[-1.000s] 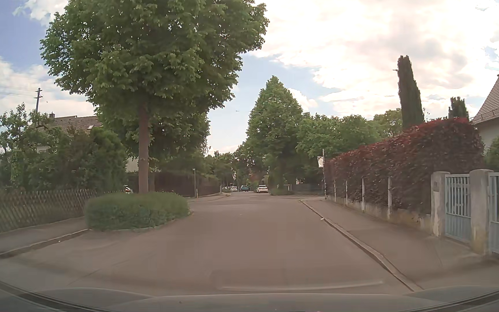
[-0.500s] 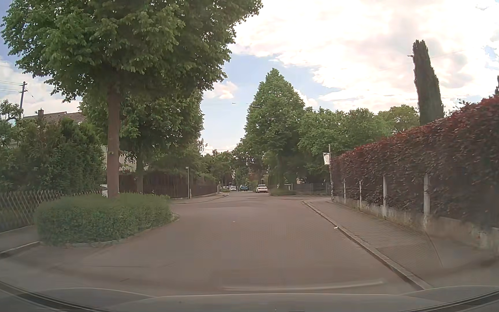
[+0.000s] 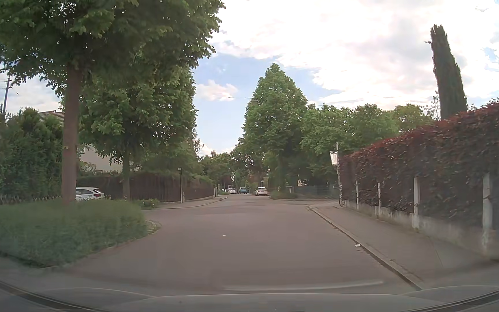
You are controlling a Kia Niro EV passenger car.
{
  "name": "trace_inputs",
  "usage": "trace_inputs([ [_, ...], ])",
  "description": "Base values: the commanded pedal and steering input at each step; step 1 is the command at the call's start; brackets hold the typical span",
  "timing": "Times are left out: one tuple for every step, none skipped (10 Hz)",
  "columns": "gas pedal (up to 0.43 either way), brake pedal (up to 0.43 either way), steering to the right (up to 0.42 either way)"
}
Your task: Follow the waypoints while adhering to traffic rules and regulations
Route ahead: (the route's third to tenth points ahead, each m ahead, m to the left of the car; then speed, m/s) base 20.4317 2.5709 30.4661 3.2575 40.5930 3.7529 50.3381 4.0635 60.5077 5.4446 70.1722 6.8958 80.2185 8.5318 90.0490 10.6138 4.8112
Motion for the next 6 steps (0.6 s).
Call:
trace_inputs([
  [0.0, 0.018, -0.001],
  [0.0, 0.018, 0.0],
  [0.0, 0.018, 0.0],
  [0.0, 0.018, 0.0],
  [0.0, 0.018, -0.001],
  [0.0, 0.018, -0.002],
])
